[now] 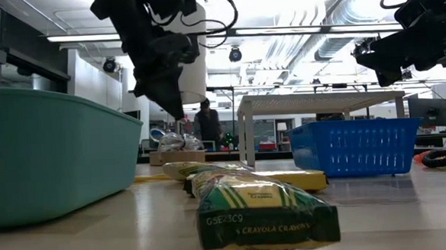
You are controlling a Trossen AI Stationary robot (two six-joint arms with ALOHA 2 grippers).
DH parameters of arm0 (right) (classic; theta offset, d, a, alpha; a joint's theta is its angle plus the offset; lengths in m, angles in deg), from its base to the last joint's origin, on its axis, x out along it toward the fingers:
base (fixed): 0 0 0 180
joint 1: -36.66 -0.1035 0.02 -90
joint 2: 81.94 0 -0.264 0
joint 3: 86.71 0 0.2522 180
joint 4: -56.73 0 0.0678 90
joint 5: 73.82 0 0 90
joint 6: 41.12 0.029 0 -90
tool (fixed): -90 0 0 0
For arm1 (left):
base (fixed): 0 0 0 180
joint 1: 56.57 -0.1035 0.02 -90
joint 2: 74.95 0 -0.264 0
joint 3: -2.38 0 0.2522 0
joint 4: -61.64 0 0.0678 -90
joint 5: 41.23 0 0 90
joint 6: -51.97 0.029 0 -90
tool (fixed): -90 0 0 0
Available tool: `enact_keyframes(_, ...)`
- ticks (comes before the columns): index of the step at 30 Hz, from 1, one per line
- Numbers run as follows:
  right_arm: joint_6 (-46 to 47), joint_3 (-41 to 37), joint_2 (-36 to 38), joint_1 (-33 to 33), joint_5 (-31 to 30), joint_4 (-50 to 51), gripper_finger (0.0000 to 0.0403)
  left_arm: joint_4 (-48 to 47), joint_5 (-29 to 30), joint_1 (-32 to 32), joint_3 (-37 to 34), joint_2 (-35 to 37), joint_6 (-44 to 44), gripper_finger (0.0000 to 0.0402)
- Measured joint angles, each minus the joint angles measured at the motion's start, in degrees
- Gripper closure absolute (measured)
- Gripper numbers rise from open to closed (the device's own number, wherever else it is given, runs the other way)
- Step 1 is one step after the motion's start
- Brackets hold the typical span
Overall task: Pick & Place Office Desk Supplies
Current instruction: Put the yellow rubber band into the green bin
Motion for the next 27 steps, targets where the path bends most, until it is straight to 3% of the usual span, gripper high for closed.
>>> enact_keyframes(17,0.0,0.0,0.0,0.0,0.0,-0.1,0.0237,1.4,-4.0,-0.2,0.0,-3.6,-0.6,0.0279)
enact_keyframes(27,0.0,0.0,0.0,0.0,0.0,-0.1,0.0237,1.0,-4.7,0.9,-0.1,-3.9,1.5,0.0268)
